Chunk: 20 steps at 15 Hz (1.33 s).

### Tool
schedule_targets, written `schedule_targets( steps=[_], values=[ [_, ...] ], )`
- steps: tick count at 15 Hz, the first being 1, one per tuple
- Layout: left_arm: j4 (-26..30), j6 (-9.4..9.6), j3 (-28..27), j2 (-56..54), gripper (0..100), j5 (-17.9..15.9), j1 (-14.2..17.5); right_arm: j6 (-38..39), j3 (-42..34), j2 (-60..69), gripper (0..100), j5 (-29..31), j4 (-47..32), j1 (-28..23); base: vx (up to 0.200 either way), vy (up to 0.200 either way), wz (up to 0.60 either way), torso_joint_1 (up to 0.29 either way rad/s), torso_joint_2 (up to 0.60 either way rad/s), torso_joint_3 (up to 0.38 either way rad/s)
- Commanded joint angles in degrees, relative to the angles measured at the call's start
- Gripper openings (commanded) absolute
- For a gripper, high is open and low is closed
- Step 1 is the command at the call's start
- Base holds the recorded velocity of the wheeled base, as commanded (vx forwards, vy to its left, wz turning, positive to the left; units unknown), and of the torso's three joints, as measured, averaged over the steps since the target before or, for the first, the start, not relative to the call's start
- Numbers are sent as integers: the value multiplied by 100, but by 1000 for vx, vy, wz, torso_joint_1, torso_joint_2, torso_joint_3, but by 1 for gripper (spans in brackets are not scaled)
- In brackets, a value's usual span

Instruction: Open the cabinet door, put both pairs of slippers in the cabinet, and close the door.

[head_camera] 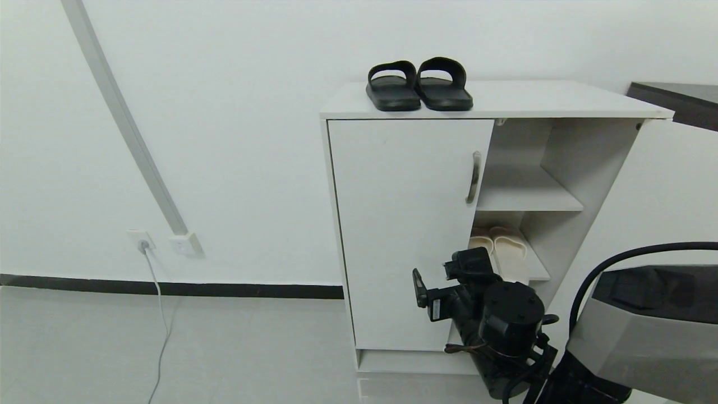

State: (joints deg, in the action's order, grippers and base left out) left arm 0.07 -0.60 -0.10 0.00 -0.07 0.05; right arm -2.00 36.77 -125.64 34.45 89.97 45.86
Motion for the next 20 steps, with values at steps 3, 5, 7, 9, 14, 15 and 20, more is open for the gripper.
schedule_targets(
  steps=[3, 5, 7, 9, 14, 15, 20],
  values=[
    [1, -11, 1, 0, 0, -1, 4, -2, -12, -14, 100, 0, 3, 2, 0, 0, 0, 102, -439, -346],
    [1, -11, 1, 0, 0, -1, 4, -2, -12, -14, 100, 0, 3, 2, 0, 0, 0, 115, -456, -344],
    [1, -11, 1, 0, 0, -1, 4, -2, -12, -14, 100, 0, 3, 2, 0, 0, 0, 134, -466, -332],
    [1, -11, 1, 9, 0, -1, 4, -2, -12, -14, 100, 0, 3, 11, 0, 0, 0, 149, -476, -325],
    [1, -11, 1, 0, 0, -1, 4, -2, -12, -14, 100, 0, 3, 11, 0, 0, 0, 183, -496, -324],
    [1, -11, 1, 0, 0, -1, 4, -2, -12, -14, 100, -9, 3, 11, 0, 0, 0, 193, -505, -305],
    [1, -11, 1, 0, 0, -1, 4, 7, -12, -14, 100, -9, 3, 2, 0, 0, 0, 213, -531, -319]
  ],
)
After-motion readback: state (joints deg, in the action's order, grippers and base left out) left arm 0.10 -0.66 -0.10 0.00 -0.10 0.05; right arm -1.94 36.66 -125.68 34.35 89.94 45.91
